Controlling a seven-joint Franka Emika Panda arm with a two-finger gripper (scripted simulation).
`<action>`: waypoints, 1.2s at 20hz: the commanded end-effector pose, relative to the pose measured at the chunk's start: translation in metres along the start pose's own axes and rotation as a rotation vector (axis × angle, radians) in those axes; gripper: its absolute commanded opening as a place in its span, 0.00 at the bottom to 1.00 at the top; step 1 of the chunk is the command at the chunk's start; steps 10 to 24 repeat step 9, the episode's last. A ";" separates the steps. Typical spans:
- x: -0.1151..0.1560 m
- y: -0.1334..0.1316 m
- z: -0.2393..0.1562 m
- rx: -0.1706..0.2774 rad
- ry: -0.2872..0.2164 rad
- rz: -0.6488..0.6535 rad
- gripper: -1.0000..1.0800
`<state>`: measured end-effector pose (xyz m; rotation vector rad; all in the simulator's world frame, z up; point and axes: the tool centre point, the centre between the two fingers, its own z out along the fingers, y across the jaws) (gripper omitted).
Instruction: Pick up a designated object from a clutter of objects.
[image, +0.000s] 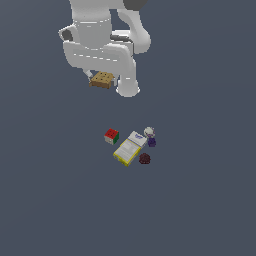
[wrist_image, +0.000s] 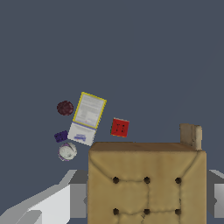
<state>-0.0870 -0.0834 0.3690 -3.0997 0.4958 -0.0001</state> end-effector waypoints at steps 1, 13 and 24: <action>0.000 0.010 -0.013 -0.001 0.000 -0.001 0.00; 0.002 0.022 -0.029 -0.002 0.000 -0.001 0.00; 0.002 0.022 -0.029 -0.002 0.000 -0.001 0.00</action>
